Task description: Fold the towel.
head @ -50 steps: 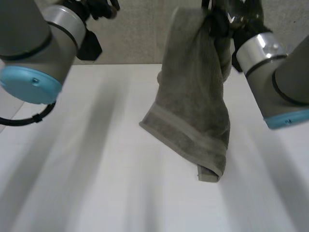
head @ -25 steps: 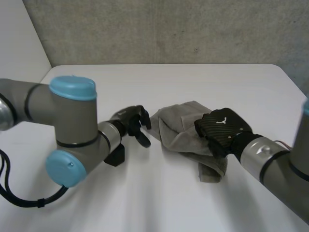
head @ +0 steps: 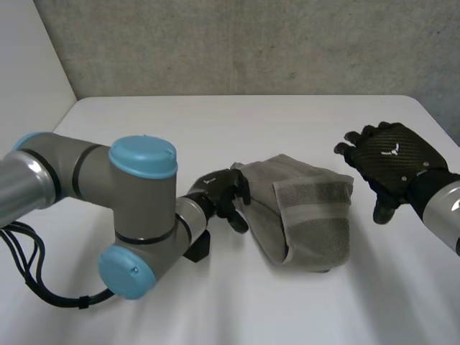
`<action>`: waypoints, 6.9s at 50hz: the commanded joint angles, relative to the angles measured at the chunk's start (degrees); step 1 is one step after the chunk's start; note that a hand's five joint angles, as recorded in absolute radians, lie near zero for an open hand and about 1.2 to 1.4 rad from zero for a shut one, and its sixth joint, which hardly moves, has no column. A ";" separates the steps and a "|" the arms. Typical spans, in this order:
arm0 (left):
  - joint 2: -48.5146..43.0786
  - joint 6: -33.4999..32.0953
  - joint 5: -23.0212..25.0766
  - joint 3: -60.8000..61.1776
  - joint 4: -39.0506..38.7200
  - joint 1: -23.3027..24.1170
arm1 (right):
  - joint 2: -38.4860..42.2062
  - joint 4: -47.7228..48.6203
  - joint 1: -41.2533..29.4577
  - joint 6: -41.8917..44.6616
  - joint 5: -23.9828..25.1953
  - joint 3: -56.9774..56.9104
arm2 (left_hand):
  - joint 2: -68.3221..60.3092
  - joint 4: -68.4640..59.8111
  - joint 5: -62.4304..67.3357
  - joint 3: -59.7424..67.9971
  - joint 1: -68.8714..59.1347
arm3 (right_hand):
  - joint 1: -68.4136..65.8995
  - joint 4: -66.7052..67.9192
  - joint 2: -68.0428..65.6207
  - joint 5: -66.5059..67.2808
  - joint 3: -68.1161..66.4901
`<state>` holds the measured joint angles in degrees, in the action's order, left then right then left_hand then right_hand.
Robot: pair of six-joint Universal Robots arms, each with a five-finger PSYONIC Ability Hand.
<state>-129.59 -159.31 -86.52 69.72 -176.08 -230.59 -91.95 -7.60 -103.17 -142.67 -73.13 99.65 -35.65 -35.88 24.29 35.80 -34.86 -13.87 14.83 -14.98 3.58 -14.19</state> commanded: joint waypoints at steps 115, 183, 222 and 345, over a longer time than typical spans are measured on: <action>-9.55 -16.47 -0.58 -11.70 -9.81 2.26 | 29.19 9.96 4.04 -8.33 -1.68 -25.97 | -44.35 -44.12 45.71 44.20 -45.14 | -66.13 65.17 -65.02 66.42 -65.81; 19.73 -24.47 3.64 33.90 -18.76 -21.48 | 14.87 15.86 7.72 -10.00 14.34 4.06 | -4.01 -3.78 5.38 3.87 -4.81 | -66.13 65.17 -65.02 66.42 -65.81; 21.75 -49.60 9.61 37.77 -13.94 -34.31 | 15.92 30.19 12.30 -13.17 8.36 8.63 | 23.08 23.31 -21.72 -23.23 22.29 | -66.13 65.17 -65.02 66.42 -65.81; 34.10 -35.04 7.15 30.05 -16.06 -35.81 | 4.16 9.48 11.94 -14.22 9.06 -4.26 | -44.35 -44.12 45.71 44.20 -45.14 | -66.13 65.17 -65.02 66.42 -65.81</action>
<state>-107.95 -202.28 -79.70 102.25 -195.29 -266.47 -79.40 17.31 -91.62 -156.30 -64.69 105.31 -76.42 -77.58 63.51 75.97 -71.95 -75.69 76.89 -76.92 66.12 -77.07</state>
